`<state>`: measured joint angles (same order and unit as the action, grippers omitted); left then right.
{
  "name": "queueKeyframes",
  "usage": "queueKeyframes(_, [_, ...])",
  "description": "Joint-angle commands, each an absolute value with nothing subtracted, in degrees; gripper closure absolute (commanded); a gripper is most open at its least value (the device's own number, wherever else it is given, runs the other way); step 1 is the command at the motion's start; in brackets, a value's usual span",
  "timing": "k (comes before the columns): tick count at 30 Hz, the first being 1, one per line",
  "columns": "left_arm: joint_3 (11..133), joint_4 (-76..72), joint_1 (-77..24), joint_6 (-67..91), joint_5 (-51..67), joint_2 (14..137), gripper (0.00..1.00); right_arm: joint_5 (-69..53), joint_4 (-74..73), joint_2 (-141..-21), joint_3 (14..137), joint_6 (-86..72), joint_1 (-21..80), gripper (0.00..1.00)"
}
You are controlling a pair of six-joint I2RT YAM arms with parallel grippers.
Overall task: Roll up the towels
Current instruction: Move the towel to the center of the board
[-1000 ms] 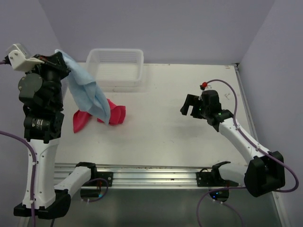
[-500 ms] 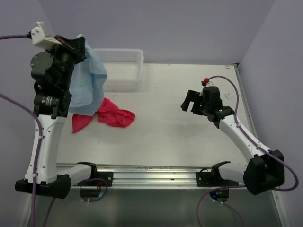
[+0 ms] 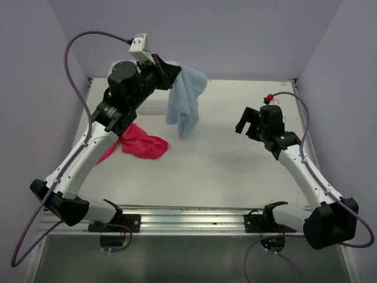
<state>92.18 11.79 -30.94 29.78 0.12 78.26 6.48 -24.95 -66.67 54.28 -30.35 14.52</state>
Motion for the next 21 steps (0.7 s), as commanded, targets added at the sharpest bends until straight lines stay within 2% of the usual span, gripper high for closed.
queueKeyframes(1, [95.7, 5.5, -34.2, 26.9, 0.6, 80.2, 1.0, 10.7, -26.6, -64.2, 57.5, -32.4, 12.9, 0.01])
queueKeyframes(6, [90.5, 2.7, -36.3, 27.4, 2.9, 83.0, 1.0, 10.0, -26.6, -62.6, 56.3, -36.3, 9.4, 0.01])
queueKeyframes(10, [77.3, -4.0, -36.9, 29.2, 4.2, 84.2, 1.0, 7.6, -25.5, -62.8, 54.4, -37.2, 8.3, 0.01])
queueKeyframes(11, [75.5, -4.8, -37.2, 29.4, 4.7, 84.9, 0.91, 7.5, -25.3, -62.9, 54.1, -37.2, 8.3, 0.01])
queueKeyframes(12, [74.1, -5.0, -37.4, 29.3, 5.6, 87.0, 0.75, 7.2, -25.4, -63.2, 54.0, -37.2, 8.2, 0.01])
queueKeyframes(14, [71.5, -3.6, -37.5, 28.7, 5.6, 89.2, 0.57, 6.8, -25.3, -63.9, 53.6, -37.1, 8.3, 0.01])
queueKeyframes(15, [70.8, -2.6, -37.6, 28.2, 3.7, 91.0, 0.42, 6.3, -25.3, -64.1, 53.6, -37.1, 8.2, 0.01])
queueKeyframes(20, [66.0, 3.1, -37.5, 25.8, -3.1, 88.7, 0.16, 5.2, -25.1, -64.4, 53.7, -36.1, 8.1, 0.01])
queueKeyframes(21, [65.2, 3.4, -37.5, 25.1, -5.9, 86.2, 0.14, 4.5, -24.5, -64.3, 53.7, -35.9, 8.2, 0.02])
